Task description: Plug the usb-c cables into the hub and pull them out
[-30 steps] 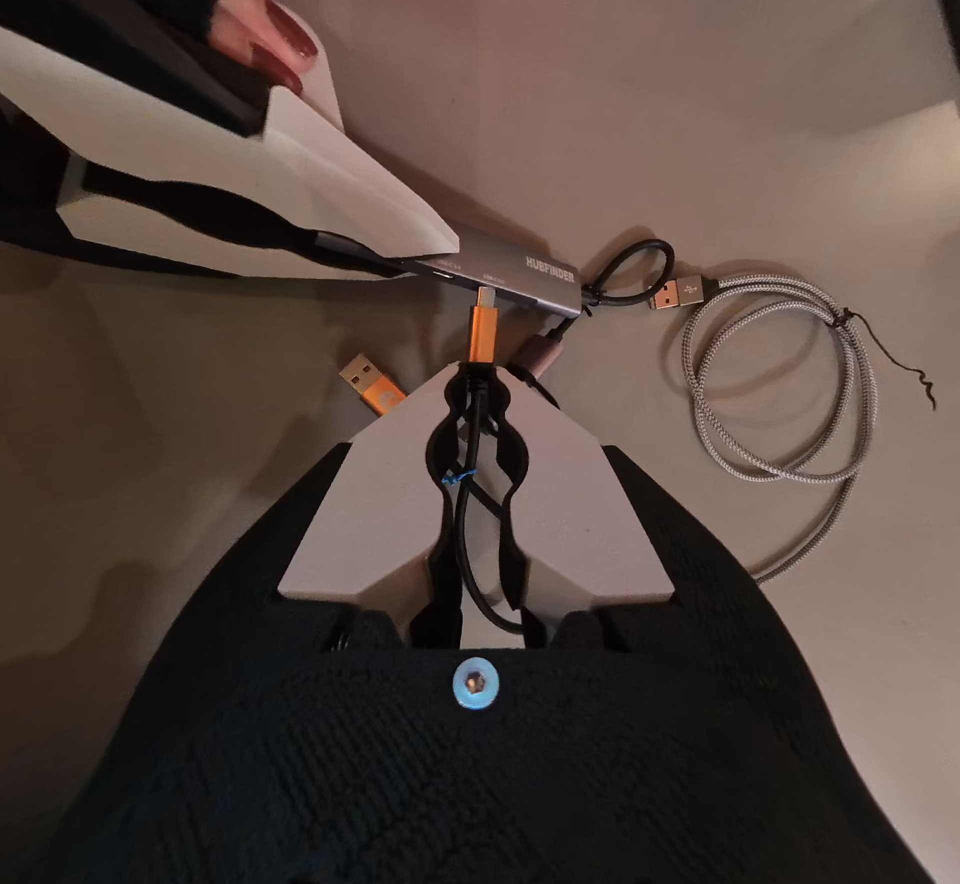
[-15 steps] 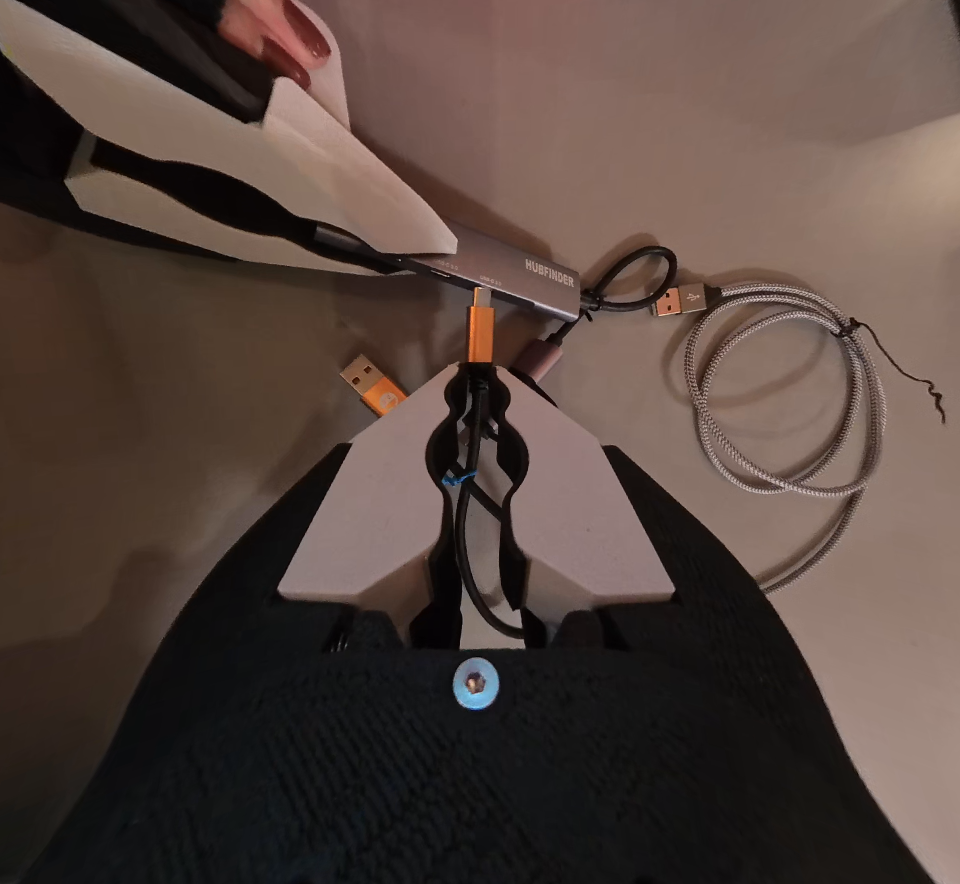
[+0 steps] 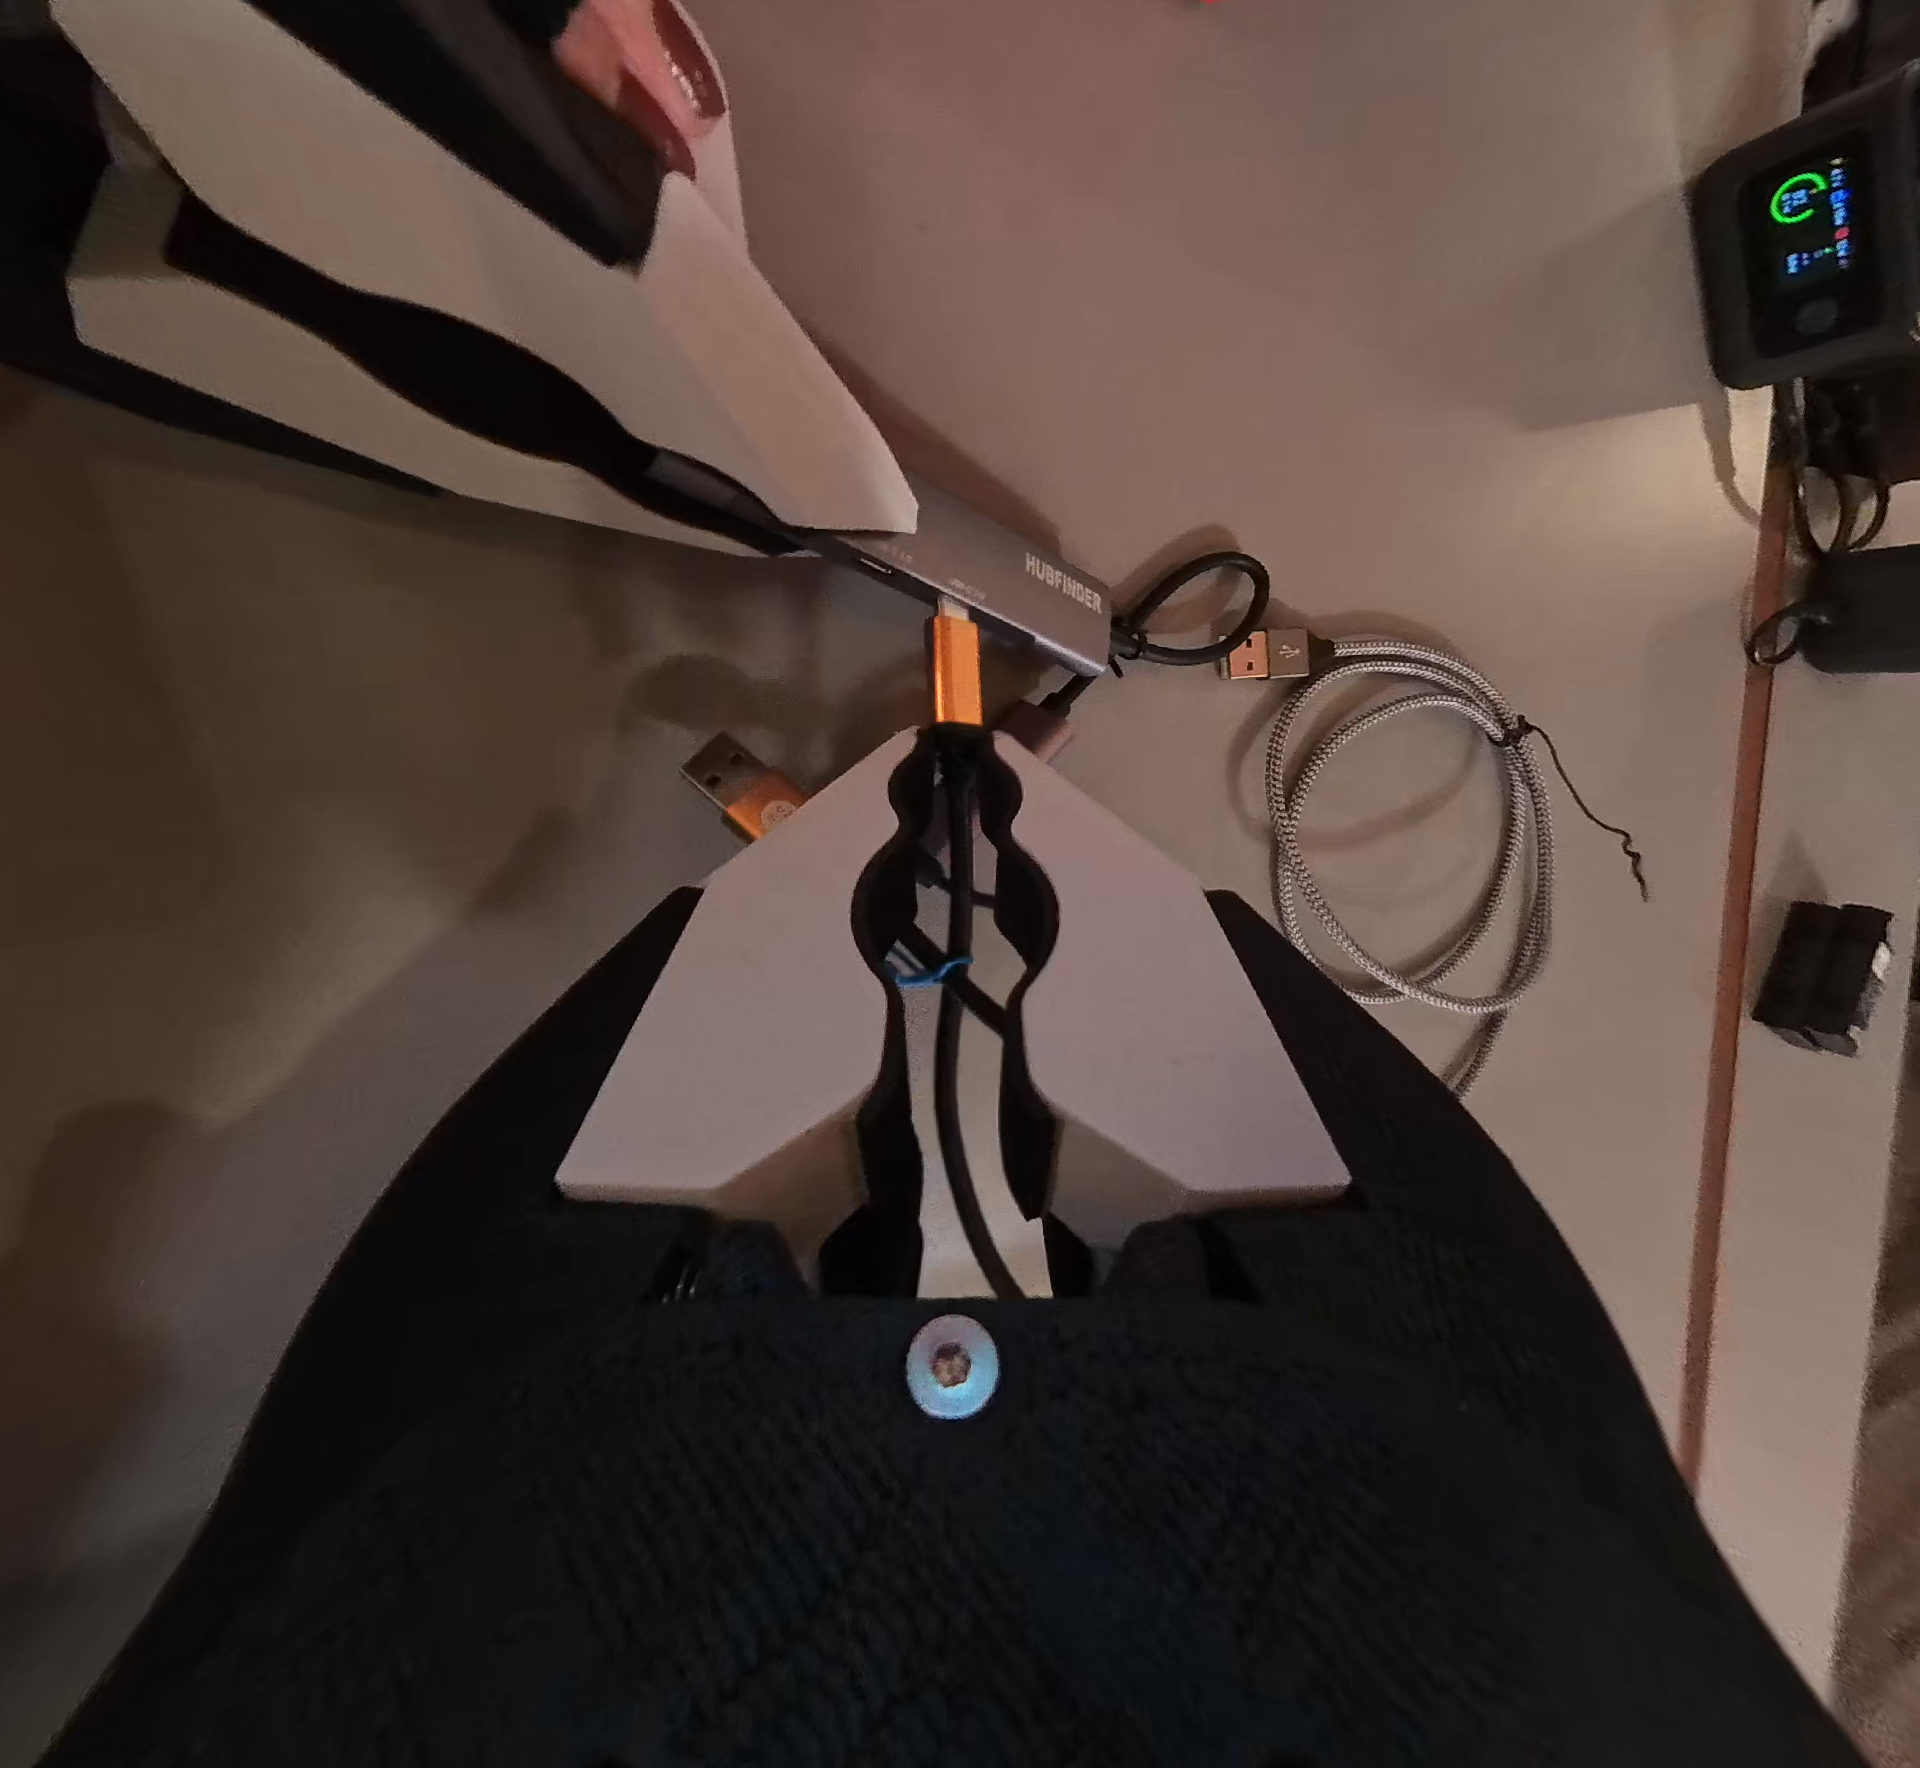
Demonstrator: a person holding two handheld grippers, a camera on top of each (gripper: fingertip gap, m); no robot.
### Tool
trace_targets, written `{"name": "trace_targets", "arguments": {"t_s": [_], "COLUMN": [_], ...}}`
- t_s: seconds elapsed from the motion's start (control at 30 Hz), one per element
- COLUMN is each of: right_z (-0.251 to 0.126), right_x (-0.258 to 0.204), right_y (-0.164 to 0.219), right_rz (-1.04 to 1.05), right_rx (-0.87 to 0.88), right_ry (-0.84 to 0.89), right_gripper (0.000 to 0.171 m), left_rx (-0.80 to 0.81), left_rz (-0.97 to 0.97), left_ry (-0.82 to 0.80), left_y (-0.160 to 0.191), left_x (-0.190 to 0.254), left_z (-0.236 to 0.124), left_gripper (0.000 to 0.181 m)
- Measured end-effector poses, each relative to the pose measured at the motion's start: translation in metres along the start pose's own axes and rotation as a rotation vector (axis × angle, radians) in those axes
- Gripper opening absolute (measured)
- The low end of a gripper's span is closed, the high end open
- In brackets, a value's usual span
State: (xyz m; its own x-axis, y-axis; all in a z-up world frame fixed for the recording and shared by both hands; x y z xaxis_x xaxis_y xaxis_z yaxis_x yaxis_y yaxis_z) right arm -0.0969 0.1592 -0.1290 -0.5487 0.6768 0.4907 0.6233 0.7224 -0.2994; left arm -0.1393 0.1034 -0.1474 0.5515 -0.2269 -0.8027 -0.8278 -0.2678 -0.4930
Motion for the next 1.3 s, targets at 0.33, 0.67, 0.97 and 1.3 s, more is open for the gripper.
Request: {"name": "trace_targets", "arguments": {"t_s": [0.33, 0.67, 0.97, 1.3], "right_z": [-0.002, 0.001, -0.014, -0.05], "right_x": [0.0, 0.005, 0.014, 0.06], "right_y": [0.002, 0.003, 0.013, 0.139], "right_rz": [0.135, 0.186, 0.273, 0.705], "right_rx": [0.161, 0.247, 0.381, 0.189], "right_ry": [-0.042, -0.022, 0.093, 0.599], "right_gripper": [0.005, 0.005, 0.011, 0.015], "left_rx": [0.026, 0.058, 0.03, 0.005], "left_rz": [-0.101, -0.196, -0.165, -0.241], "left_ry": [0.022, 0.08, -0.021, -0.179], "left_y": [-0.002, 0.002, 0.004, 0.018], "left_x": [0.0, 0.001, -0.005, -0.031], "left_z": [-0.001, 0.002, 0.001, -0.004], "left_gripper": [0.009, 0.013, 0.008, 0.007]}}
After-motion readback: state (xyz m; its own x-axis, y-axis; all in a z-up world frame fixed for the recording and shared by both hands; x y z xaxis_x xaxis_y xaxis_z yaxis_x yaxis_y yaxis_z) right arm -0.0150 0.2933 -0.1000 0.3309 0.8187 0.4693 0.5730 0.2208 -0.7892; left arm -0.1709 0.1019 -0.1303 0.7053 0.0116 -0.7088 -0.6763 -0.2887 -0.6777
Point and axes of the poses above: each gripper's, where its closed fingertips meet, z out along the fingers, y out of its underside, x = y × z across the jaws, the point moved 4 cm from there along -z, back along the fingers, and after that the axes turned 15 degrees about -z, right-handed, at the moved point
